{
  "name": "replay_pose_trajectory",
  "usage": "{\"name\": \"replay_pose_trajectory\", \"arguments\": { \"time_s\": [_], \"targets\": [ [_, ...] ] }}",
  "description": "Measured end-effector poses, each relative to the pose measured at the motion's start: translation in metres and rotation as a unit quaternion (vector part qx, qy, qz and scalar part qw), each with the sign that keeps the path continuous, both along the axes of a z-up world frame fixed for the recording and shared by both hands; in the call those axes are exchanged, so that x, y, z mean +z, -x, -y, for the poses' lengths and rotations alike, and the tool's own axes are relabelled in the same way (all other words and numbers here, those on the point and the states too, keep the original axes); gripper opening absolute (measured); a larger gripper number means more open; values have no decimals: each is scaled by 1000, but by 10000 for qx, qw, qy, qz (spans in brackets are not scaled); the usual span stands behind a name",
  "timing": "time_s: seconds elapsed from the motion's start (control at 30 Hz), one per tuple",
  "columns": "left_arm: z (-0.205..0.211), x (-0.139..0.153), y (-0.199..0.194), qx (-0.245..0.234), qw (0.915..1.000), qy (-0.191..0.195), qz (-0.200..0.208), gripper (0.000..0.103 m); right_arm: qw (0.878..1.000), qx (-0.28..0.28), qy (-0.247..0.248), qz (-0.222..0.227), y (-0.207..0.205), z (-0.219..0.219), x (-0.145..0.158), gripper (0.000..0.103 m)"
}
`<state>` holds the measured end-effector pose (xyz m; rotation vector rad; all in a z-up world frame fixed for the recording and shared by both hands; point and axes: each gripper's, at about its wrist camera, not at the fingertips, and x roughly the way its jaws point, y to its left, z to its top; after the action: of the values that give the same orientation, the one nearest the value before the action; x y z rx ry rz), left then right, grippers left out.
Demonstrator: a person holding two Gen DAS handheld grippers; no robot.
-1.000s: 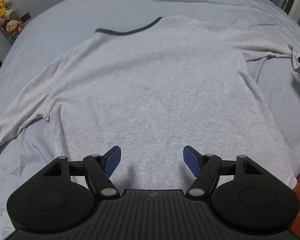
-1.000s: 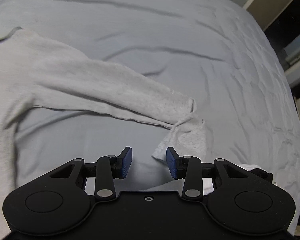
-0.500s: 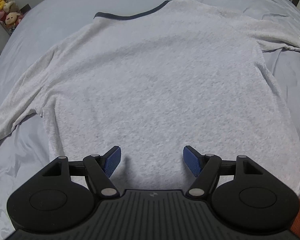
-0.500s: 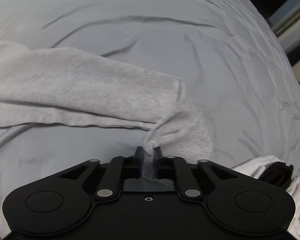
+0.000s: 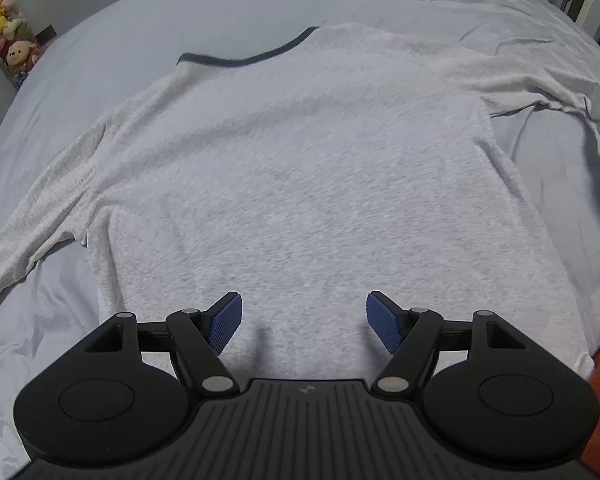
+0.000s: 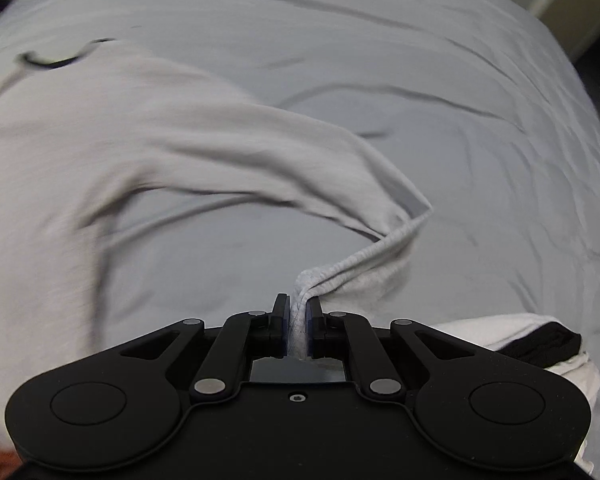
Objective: Fold clothes
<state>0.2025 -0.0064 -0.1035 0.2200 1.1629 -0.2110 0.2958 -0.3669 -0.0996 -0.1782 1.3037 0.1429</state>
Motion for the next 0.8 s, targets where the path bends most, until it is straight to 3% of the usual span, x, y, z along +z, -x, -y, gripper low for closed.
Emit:
{"name": "replay_pose_trajectory", "arguments": {
  "time_s": [0.2,0.4,0.57,0.8],
  "targets": [
    [1,11,13,-20,9999,104,86,68,9938,855,-633,-325,42,-58,29,6],
    [1,16,25,-126,9995,269,57,68,9752,1715,-1128,-830,100,-109,41,6],
    [7,14,31,-297,9986,446,-14,68,9545,2320,-1267,-1377,140,-144,29,6],
    [13,10,21,-282,9971,694,-127,68,9422,2477,-1347,-1809,150,-166,-5,7]
  ]
}}
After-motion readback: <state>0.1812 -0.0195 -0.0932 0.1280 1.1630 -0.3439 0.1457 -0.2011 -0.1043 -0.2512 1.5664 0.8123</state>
